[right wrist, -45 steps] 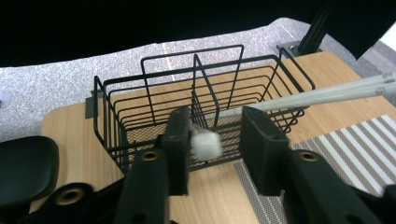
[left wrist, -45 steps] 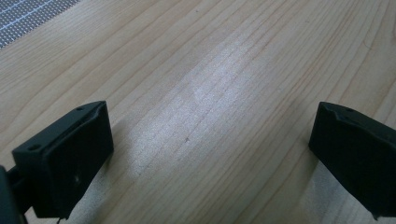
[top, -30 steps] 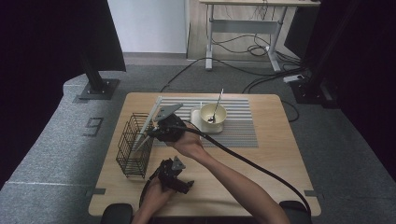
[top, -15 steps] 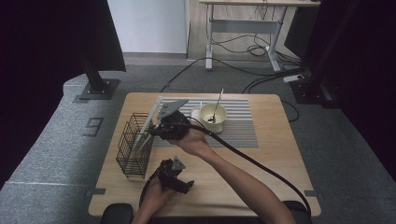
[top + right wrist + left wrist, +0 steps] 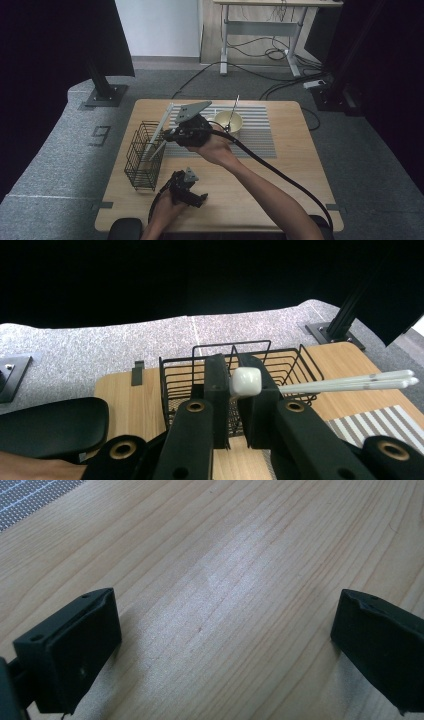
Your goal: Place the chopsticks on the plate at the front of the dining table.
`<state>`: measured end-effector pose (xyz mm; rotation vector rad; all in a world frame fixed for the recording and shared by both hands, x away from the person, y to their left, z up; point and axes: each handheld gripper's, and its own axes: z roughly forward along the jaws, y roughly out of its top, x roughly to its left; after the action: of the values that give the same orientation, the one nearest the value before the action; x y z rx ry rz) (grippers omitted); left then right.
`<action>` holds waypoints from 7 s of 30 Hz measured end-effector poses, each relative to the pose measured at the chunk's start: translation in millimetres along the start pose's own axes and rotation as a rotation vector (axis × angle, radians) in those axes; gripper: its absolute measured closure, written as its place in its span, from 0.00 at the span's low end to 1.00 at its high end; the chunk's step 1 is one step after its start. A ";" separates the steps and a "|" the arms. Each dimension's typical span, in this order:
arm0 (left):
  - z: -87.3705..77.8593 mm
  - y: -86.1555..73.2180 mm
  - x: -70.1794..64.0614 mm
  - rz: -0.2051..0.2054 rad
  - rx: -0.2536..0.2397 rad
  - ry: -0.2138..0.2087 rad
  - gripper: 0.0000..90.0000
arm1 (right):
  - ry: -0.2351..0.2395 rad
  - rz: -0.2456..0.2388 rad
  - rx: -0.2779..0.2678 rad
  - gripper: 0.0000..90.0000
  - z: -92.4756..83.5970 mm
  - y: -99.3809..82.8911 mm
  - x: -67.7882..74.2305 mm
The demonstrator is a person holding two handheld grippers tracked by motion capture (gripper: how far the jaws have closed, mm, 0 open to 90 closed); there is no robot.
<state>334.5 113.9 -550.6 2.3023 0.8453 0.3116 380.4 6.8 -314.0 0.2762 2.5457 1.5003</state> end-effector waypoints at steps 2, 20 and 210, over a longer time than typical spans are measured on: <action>0.0 0.0 0.0 0.000 0.000 0.000 0.00 | -0.004 -0.002 -0.004 0.92 -4.1 1.4 -0.2; 0.1 -0.1 0.1 0.001 -0.002 0.000 0.00 | -0.080 -0.039 -0.023 0.92 -51.7 15.5 -2.6; -44.4 1.9 5.2 0.013 -0.210 0.033 0.95 | -0.599 0.436 0.202 0.00 -154.9 -340.0 -30.2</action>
<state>320.6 138.5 -515.8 2.1131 0.7747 0.4244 348.0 -293.1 -536.5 1.1745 2.2115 1.0377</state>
